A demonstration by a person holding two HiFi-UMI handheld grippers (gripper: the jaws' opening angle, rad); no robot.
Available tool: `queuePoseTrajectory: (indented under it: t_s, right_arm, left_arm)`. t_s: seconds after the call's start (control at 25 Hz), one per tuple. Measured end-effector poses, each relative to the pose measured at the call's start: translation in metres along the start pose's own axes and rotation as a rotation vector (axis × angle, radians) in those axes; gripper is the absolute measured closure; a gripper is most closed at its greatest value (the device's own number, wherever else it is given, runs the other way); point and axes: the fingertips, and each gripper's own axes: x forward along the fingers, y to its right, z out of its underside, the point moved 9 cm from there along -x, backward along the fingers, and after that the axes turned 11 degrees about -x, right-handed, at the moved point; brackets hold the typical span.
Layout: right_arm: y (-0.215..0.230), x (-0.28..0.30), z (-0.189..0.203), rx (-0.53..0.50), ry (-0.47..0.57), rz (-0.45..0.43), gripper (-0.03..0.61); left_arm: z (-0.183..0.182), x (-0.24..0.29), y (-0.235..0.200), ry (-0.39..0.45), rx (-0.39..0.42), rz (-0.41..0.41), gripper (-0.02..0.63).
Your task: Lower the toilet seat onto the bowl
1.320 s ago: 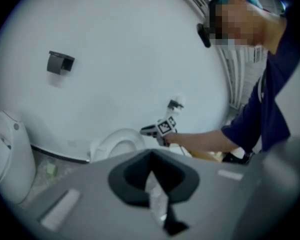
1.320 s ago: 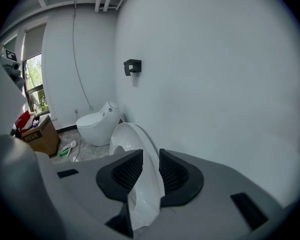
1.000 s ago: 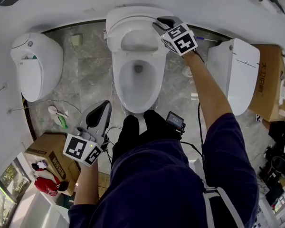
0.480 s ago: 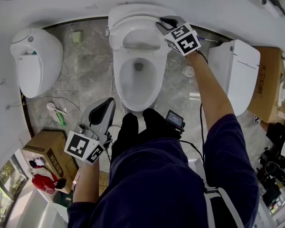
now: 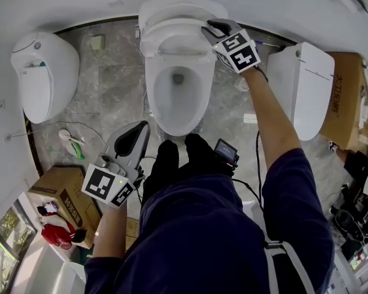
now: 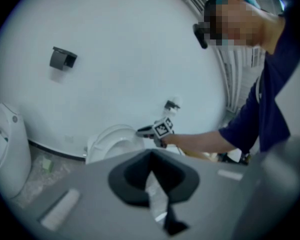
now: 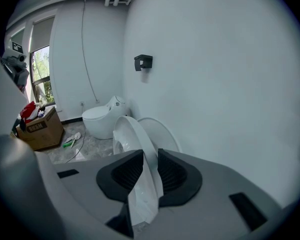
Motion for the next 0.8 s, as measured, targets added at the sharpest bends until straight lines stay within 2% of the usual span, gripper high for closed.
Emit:
queuePoseTrajectory:
  t_s: [0.48,0.8]
  right_arm:
    - [-0.041,-0.028,0.003,-0.007,0.001,0.015,0.491]
    - [-0.073,-0.041,0.005,0.006,-0.020,0.042,0.485]
  left_arm:
    - [0.008,-0.015,0.010,-0.004,0.024,0.041,0.617]
    - [0.017,-0.028,0.006,-0.029,0.042,0.104,0.617]
